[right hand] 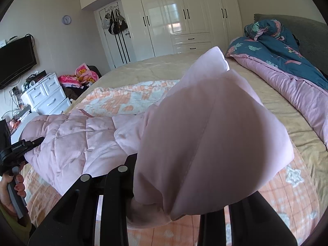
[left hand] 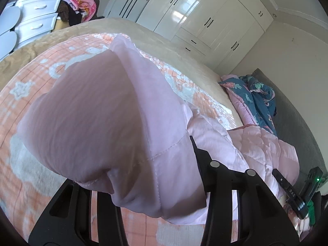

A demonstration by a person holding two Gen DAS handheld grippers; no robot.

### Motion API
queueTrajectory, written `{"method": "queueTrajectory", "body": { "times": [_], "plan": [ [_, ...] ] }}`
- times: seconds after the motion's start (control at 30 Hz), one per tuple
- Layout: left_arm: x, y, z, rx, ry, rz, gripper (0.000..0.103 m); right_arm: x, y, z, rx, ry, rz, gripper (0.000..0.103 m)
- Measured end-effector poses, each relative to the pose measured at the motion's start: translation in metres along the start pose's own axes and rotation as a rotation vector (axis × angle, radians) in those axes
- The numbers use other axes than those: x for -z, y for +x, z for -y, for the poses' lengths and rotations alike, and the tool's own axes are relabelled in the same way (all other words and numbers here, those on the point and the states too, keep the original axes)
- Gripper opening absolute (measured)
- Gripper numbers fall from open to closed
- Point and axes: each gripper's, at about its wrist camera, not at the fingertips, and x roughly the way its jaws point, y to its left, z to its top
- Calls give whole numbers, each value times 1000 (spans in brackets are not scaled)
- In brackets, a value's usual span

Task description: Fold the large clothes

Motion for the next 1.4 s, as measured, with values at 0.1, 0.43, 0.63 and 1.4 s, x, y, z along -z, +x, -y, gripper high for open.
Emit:
{"method": "queueTrajectory", "body": {
  "times": [0.1, 0.43, 0.63, 1.4],
  "plan": [
    [9, -8, -1, -14, 6, 1, 35, 9, -8, -1, 4, -6, -6, 28],
    [31, -26, -7, -30, 15, -14, 35, 39, -25, 2, 0, 42, -27, 28],
    [42, -35, -10, -40, 31, -22, 35, 52, -34, -1, 24, 35, -40, 28],
    [74, -28, -28, -110, 35, -90, 39, 95, -14, 36, 34, 194, -128, 31]
  ]
}}
